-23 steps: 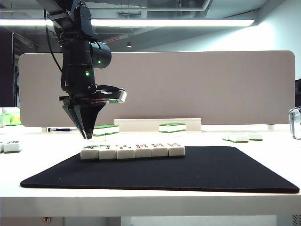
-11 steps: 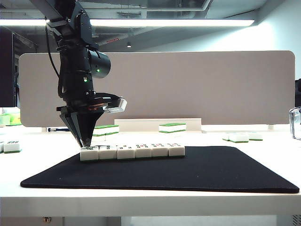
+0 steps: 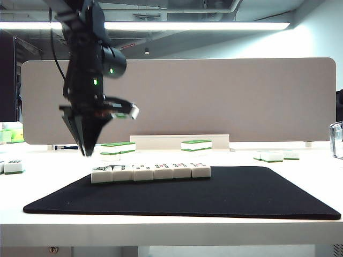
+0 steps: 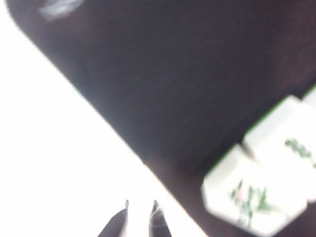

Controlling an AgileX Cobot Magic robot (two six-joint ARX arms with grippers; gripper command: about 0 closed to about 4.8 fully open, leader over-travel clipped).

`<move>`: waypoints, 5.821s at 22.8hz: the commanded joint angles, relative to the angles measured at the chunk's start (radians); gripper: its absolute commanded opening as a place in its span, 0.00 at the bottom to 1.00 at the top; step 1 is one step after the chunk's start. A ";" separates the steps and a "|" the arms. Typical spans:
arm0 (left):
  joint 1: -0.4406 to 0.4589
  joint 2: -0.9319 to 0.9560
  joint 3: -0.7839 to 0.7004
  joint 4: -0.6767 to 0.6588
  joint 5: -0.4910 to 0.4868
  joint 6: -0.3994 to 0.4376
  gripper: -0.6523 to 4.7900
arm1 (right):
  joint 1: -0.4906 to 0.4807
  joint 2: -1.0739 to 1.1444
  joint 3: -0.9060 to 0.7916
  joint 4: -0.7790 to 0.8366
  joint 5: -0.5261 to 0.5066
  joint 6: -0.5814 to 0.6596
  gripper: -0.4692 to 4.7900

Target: Align six mahjong tiles in a row on the table.

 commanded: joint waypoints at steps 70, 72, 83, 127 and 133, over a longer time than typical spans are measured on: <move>0.383 -1.757 -1.776 1.233 -0.145 -0.489 0.21 | 0.001 -0.011 0.002 0.002 -0.001 0.000 0.09; 0.389 -1.800 -1.808 1.236 -0.140 -0.479 0.21 | 0.001 -0.011 0.002 0.002 -0.001 0.000 0.09; 0.401 -1.965 -1.902 1.195 -0.071 -0.420 0.21 | 0.001 -0.011 0.002 0.002 -0.001 0.000 0.09; 0.361 -2.136 -1.902 1.058 0.040 -0.373 0.21 | 0.001 -0.011 -0.006 0.103 0.004 -0.051 0.09; 0.362 -2.136 -1.902 1.058 0.040 -0.373 0.21 | 0.001 -0.012 -0.105 0.306 0.003 -0.029 0.09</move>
